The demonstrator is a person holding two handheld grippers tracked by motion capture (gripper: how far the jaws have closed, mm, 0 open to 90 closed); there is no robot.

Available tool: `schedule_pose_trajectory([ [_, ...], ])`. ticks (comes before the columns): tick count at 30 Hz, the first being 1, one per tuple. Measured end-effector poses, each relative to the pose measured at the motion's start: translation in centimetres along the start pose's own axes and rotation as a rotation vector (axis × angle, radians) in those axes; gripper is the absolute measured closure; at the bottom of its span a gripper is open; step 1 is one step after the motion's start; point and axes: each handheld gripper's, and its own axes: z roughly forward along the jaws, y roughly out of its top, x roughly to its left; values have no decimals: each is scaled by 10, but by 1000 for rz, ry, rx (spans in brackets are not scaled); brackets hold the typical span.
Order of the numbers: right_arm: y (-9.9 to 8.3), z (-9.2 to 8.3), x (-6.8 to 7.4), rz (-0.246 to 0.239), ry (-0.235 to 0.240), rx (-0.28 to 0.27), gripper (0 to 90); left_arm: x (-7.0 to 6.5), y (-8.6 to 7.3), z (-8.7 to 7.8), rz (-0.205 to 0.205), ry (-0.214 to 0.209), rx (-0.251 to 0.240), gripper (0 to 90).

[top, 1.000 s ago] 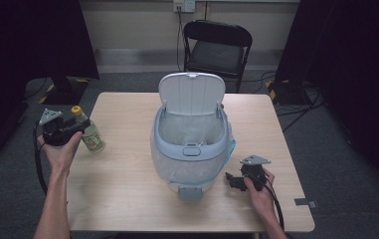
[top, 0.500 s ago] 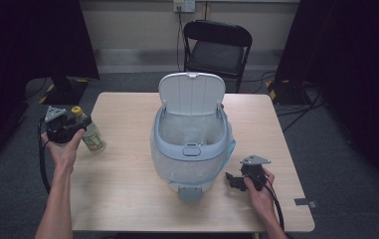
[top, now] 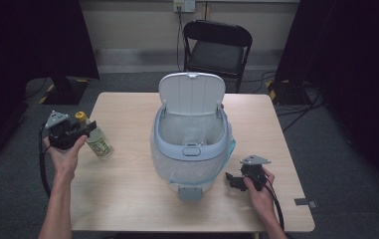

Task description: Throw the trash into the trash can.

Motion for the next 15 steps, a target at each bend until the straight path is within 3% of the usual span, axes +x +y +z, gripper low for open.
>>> schedule_pose_trajectory([
  [7, 0, 0, 0, 0, 0, 0, 169, -20, -10, -14, 30, -57, 5, 536],
  [8, 0, 0, 0, -1, 0, 0, 169, -23, -10, -16, 53, -64, 35, 535],
  [9, 0, 0, 0, 0, 0, 0, 169, -27, -11, -19, 64, -67, 32, 536],
  [12, 0, 0, 0, 0, 0, 0, 169, -35, -15, -23, 55, -114, 18, 536],
  [15, 0, 0, 0, -1, 0, 0, 169, -41, -16, -28, 92, -124, 35, 536],
])
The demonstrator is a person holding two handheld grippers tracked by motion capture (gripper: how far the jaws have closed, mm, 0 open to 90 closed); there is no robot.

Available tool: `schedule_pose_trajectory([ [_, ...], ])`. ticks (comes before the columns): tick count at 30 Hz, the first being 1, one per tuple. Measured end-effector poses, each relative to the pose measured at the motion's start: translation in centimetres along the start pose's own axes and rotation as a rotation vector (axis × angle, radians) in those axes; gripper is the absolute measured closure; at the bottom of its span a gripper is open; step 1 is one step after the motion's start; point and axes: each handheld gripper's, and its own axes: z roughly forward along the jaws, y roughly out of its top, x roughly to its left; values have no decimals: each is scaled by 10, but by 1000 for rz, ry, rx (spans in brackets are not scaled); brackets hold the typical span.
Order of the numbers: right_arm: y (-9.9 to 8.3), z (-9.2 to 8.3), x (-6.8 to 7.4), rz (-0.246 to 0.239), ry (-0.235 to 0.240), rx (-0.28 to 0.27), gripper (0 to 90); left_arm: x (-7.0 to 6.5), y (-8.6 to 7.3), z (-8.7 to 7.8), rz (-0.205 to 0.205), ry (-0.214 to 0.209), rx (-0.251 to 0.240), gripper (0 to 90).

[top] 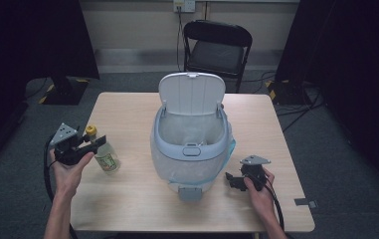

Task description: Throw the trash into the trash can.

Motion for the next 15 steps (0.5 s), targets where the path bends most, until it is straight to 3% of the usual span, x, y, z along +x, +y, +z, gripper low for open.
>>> schedule_pose_trajectory([
  [2, 0, 0, 0, 0, 0, 0, 169, -6, -3, -2, -12, -21, -16, 536],
  [7, 0, 0, 0, 0, 0, 0, 169, -19, -7, -4, 10, -85, -24, 535],
  [9, 0, 0, 0, 0, 0, 0, 169, -25, -6, -4, 31, -74, -12, 534],
  [13, 0, 0, 0, 0, 0, 0, 169, -25, -9, -4, 24, -69, -35, 523],
  [14, 0, 0, 0, 0, 0, 0, 169, -25, -10, -5, 25, -57, -35, 493],
  [15, 0, 0, 0, 0, 0, 0, 169, -25, -11, -6, -3, -62, -46, 425],
])
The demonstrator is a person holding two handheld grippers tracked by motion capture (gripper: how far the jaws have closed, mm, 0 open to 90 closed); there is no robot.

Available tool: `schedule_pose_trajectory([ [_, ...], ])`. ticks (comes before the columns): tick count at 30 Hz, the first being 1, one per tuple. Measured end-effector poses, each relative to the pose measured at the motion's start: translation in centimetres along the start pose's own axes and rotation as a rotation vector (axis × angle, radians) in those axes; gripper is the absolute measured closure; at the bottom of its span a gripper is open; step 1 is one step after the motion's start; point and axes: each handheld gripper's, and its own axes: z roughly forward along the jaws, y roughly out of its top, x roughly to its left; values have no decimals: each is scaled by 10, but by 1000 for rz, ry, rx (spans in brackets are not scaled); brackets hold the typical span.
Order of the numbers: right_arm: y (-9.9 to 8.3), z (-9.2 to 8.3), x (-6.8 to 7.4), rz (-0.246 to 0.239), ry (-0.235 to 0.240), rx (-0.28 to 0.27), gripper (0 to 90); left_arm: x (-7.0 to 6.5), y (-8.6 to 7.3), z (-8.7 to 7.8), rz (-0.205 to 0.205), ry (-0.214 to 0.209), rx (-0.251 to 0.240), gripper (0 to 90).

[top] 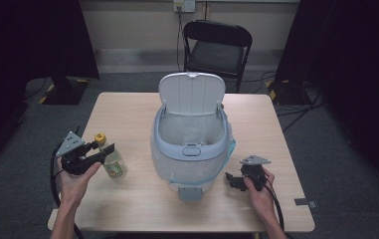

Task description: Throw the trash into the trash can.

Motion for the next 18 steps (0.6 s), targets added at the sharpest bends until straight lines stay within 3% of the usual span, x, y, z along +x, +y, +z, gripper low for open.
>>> schedule_pose_trajectory([
  [5, 0, 0, 0, 3, -1, 0, 169, -3, -7, -4, 2, 19, 26, 218],
  [9, 0, 0, 0, 2, -1, 1, 169, -1, -22, -1, -30, 13, 59, 178],
  [13, 0, 0, 0, 3, -1, 0, 169, 0, -40, 6, -32, 6, 107, 184],
  [18, 0, 0, 0, 3, -1, 0, 169, 1, -57, 20, -16, 35, 167, 195],
])
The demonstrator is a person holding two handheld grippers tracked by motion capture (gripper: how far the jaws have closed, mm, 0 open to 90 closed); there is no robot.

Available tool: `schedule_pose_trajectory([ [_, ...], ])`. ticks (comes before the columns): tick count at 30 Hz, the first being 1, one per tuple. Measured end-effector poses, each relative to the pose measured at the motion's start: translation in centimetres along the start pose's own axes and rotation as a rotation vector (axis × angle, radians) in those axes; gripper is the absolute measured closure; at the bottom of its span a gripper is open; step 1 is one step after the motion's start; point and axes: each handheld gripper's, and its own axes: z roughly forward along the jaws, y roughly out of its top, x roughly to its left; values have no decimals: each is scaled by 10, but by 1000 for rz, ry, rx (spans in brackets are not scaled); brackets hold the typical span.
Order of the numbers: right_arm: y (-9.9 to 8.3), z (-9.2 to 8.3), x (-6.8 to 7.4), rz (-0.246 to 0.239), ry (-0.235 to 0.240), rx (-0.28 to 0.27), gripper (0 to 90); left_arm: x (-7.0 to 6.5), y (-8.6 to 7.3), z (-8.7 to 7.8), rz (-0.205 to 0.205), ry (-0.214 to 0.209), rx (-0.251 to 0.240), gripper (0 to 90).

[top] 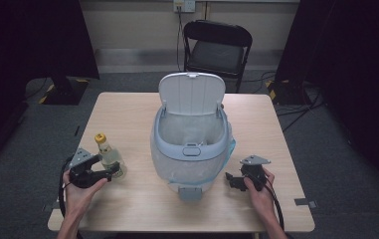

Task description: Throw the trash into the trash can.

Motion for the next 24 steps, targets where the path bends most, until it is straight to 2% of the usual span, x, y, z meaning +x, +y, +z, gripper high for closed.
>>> schedule_pose_trajectory([
  [5, 0, 0, 0, -1, 0, 0, 169, -4, -5, 10, 13, 1, 35, 220],
  [7, 0, 0, 0, 0, 0, 0, 169, -7, -6, 14, 41, 21, 48, 212],
  [9, 0, 0, 0, 0, 0, 0, 169, -8, -6, 16, 51, 33, 53, 214],
  [11, 0, 0, 0, -1, 0, 1, 169, -7, -6, 18, 42, 33, 52, 224],
  [14, 0, 0, 0, 2, 0, 1, 169, -4, -9, 27, 38, 30, 76, 228],
  [16, 0, 0, 0, 0, 0, 0, 169, -6, -12, 32, 44, 25, 81, 234],
  [17, 0, 0, 0, 2, 0, 1, 169, -6, -12, 32, 64, 34, 83, 231],
  [19, 0, 0, 0, 2, 0, 1, 169, -6, -11, 32, 54, 37, 65, 268],
  [24, 0, 0, 0, -1, 0, 0, 169, -8, -11, 33, 73, 38, 72, 276],
])
